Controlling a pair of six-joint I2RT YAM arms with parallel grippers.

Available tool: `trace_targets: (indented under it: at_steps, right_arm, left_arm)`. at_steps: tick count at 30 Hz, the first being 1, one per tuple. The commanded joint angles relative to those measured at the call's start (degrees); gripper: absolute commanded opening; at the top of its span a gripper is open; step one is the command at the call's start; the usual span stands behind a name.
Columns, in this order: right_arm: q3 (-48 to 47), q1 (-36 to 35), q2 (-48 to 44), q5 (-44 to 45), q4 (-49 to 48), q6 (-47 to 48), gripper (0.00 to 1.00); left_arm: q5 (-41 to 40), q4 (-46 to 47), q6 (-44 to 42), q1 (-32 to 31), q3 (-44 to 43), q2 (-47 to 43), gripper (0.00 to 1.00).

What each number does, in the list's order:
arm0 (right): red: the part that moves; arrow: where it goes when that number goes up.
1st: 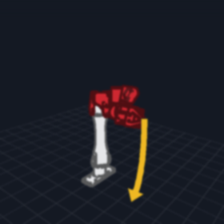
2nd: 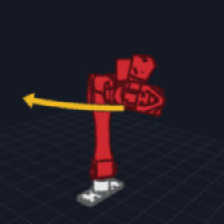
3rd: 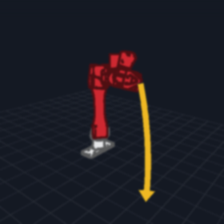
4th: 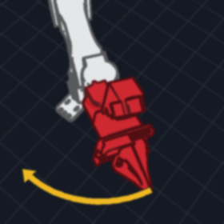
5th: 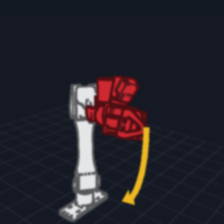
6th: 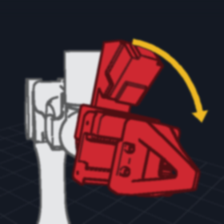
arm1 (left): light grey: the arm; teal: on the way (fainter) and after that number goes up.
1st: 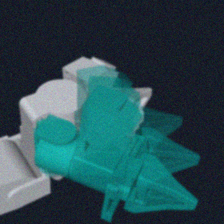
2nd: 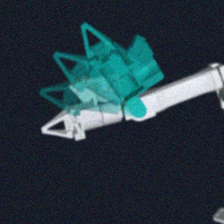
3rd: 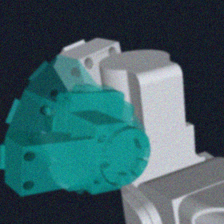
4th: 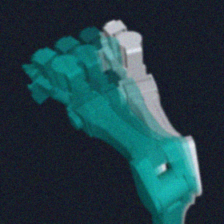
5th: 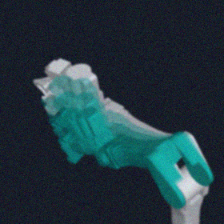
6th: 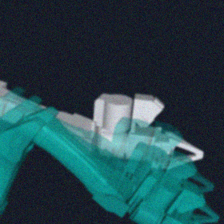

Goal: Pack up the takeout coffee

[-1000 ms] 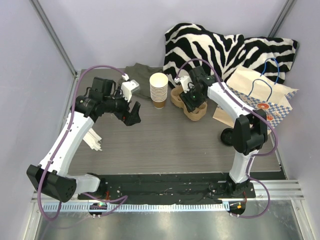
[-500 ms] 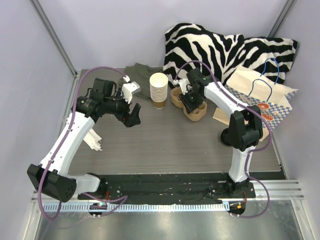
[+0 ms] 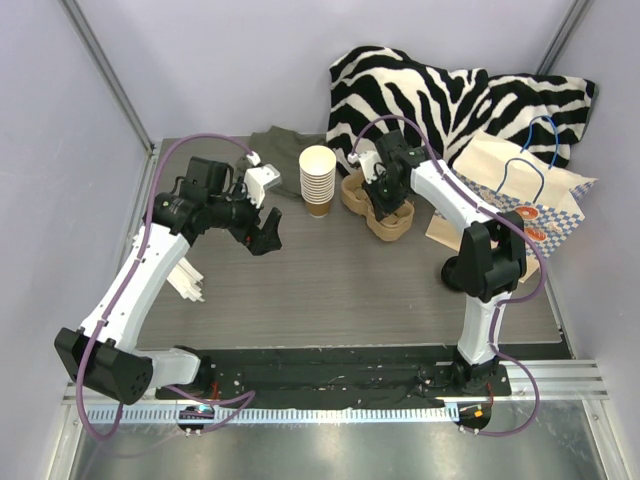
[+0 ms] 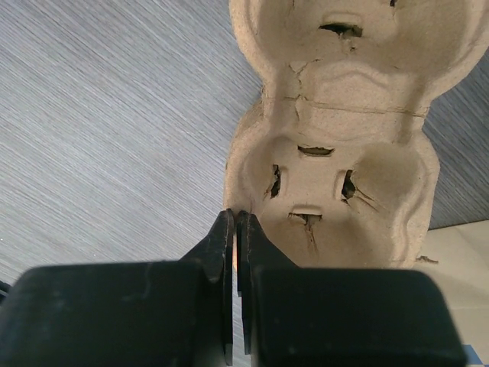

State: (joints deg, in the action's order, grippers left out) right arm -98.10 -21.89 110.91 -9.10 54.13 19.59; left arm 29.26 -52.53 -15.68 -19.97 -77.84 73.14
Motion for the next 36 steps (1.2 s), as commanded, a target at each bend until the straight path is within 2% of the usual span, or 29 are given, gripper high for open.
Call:
trace_targets:
  at_steps: [1, 19, 36]
  right_arm:
    - [-2.1, 0.2, -2.7, -0.7, -0.1, 1.1, 0.01]
    - [-0.5, 0.2, -10.2, -1.4, -4.5, -0.3, 0.01]
    - [-0.2, 0.1, -13.1, -5.0, -1.0, -0.3, 0.01]
  left_arm:
    - [1.9, 1.4, -0.8, 0.1, 0.0, -0.2, 0.91]
    - [2.7, 1.7, -0.5, 0.1, -0.3, 0.3, 0.91]
    - [2.3, 1.7, 0.5, 0.1, 0.0, 0.2, 0.91]
